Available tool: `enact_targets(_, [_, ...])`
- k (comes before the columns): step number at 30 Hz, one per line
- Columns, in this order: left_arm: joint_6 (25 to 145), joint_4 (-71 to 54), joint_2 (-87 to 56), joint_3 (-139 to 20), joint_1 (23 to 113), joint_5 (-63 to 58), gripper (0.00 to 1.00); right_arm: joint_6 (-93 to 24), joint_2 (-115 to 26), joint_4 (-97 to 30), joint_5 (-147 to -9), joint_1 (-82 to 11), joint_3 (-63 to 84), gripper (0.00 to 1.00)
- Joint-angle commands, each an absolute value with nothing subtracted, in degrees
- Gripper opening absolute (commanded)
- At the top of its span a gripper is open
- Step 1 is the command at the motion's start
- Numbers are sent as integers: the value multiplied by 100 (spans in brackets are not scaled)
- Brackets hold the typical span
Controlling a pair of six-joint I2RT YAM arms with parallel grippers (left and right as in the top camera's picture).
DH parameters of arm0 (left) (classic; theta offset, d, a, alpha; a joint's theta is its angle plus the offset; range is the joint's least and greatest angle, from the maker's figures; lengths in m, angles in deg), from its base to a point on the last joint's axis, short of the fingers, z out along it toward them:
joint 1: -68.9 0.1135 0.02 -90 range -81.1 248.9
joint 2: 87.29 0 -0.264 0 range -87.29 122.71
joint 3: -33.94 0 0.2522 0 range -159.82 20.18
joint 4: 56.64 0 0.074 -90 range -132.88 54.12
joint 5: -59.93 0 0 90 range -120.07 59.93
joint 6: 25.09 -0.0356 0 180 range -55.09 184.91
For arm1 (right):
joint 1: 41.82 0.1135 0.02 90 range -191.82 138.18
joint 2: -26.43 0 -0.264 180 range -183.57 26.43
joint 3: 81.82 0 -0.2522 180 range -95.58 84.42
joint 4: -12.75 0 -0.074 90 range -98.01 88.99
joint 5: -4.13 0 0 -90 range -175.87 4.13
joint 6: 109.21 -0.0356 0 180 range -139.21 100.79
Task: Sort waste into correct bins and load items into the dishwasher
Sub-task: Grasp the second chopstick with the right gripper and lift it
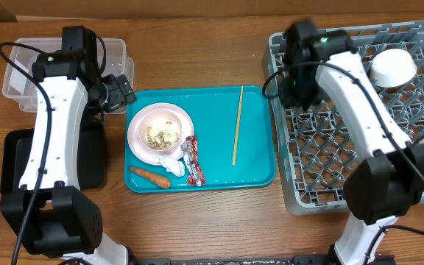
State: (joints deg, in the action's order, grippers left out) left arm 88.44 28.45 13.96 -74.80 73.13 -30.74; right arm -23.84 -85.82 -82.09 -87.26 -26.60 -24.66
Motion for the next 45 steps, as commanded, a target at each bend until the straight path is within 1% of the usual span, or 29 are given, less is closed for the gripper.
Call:
enact_targets(1, [8720, 2843, 1276, -7609, 7300, -3045, 98, -2403, -8206, -7988, -8201, -2337, -2978, 45])
enact_targets(4, [8720, 2843, 1276, -7609, 7302, -3047, 98, -2740, -8307, -7578, -8190, -2015, -2838, 49])
enact_targets(11, [8720, 2847, 1276, -7609, 7300, -3043, 98, -3715, -9032, -7055, -8190, -1587, -2114, 50])
enact_targets(15, [8720, 2845, 1276, -7609, 7300, -3043, 98, -4010, -9463, -6758, -8188, -1513, -1799, 50])
enact_targets(21, [8720, 2845, 1276, -7609, 7300, -3043, 98, -4054, -9981, -6384, -8188, -1445, -1622, 50])
enact_targets(26, [8720, 2845, 1276, -7609, 7300, -3045, 98, -4056, -10263, -6360, -8188, -1445, -1611, 50])
enact_targets(28, [8720, 2843, 1276, -7609, 7300, -3045, 98, -4056, -10322, -6365, -8190, -1445, -1603, 48])
enact_targets(32, [8720, 2843, 1276, -7609, 7300, -3045, 98, -4224, -10372, -6402, -8253, -1445, -1596, 39])
enact_targets(34, [8720, 2845, 1276, -7609, 7300, -3043, 98, -4246, -10372, -6406, -8297, -1445, -1596, 33])
enact_targets(37, [8720, 2847, 1276, -7609, 7300, -3043, 98, -4250, -10372, -6443, -8319, -1445, -1596, 18])
enact_targets(39, [8720, 2847, 1276, -7609, 7300, -3043, 98, -4340, -10372, -6511, -8315, -1445, -1596, 7])
enact_targets(40, [8720, 2847, 1276, -7609, 7300, -3043, 98, -4355, -10372, -6546, -8312, -1445, -1598, 4])
enact_targets(45, [8720, 2887, 1276, -7609, 7300, -3043, 98, -4290, -10241, -6880, -8317, -1467, -1819, 4])
